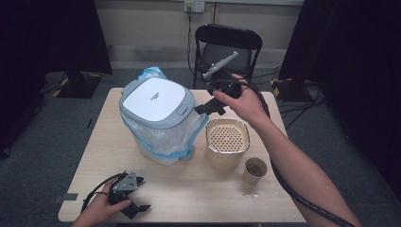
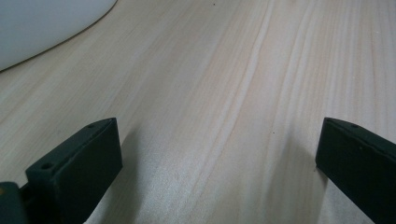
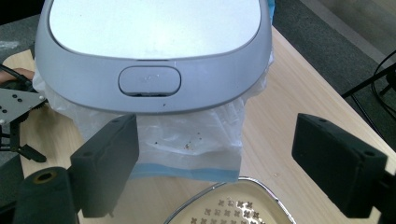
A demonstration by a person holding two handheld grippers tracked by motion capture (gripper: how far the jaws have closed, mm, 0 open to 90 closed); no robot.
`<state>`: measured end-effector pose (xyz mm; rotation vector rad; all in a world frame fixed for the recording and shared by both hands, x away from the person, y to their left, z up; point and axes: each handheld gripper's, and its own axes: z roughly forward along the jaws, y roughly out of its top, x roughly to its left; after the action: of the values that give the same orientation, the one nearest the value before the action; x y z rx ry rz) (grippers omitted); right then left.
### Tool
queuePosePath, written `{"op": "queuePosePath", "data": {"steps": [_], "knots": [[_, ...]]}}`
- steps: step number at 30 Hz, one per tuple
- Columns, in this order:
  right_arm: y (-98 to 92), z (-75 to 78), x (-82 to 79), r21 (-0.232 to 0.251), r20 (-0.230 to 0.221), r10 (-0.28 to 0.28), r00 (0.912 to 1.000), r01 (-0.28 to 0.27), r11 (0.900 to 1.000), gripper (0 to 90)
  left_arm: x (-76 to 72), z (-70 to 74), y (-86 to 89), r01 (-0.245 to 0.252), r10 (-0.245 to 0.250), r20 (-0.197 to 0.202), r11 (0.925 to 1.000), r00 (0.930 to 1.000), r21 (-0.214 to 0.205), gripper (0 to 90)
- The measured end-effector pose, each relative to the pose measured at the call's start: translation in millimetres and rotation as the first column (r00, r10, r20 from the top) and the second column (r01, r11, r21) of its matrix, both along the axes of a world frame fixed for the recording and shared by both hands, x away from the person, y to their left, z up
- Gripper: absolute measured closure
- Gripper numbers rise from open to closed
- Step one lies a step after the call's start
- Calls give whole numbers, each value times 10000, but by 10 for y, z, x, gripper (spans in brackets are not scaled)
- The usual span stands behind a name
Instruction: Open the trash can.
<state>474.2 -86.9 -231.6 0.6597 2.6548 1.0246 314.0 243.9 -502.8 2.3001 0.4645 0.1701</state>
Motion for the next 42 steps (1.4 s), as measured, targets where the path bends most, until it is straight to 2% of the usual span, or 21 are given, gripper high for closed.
{"op": "queuePosePath", "data": {"steps": [17, 32, 42], "knots": [[158, -28, 164, 83, -24, -195, 9998, 195, 9998, 147, 0, 0, 0, -6, 6, 4, 10000, 10000, -6, 0], [319, -125, 239, 198, 61, -213, 9998, 212, 9996, 154, 0, 0, 0, -5, 5, 4, 10000, 10000, -4, 0], [315, -165, 258, 334, -51, -267, 9996, 269, 9991, 140, 0, 0, 0, 1, -1, 3, 10000, 10000, -3, 0]]}}
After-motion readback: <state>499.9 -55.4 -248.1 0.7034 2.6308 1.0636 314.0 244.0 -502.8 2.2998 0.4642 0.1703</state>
